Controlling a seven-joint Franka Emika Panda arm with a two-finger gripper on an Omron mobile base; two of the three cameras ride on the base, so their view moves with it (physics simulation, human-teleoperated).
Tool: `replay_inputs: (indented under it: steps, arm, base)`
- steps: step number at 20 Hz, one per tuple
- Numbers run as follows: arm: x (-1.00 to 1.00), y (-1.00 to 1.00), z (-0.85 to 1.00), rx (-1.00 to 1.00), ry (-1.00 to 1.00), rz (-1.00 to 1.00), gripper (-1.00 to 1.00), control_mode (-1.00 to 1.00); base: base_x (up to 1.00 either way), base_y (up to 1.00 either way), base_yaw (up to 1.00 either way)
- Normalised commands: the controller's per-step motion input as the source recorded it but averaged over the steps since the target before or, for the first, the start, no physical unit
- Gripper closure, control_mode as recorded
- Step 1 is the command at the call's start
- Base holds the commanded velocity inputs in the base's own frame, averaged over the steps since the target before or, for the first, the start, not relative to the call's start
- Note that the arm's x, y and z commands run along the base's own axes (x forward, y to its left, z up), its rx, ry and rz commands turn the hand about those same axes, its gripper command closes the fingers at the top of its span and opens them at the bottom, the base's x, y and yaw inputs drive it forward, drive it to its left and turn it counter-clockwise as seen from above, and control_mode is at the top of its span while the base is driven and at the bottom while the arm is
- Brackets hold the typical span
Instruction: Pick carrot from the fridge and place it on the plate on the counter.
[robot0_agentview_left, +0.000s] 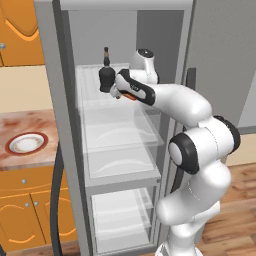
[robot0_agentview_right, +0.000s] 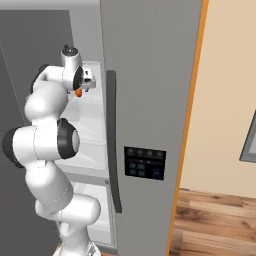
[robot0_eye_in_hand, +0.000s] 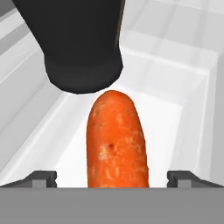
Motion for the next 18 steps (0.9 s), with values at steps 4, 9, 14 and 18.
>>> replay_inputs:
  steps: [4,9,14,18]
  arm:
    - [0.03,0.1,-0.31,0.0,0.11,0.0,1.0,-1.0]
    - [0.0,0.02,-0.34,0.0,0.07,0.0,1.0,-1.0]
    - [-0.05,0.0,-0.38,0.0,0.05,0.0,1.0,-1.0]
    - [-0.31,0.0,-0.12,0.0,-0.01,-0.01,1.0,-1.0]
  base:
    - [0.0,0.0,0.0]
    - [0.0,0.0,0.0]
    - [0.0,0.0,0.0]
    - [0.0,0.0,0.0]
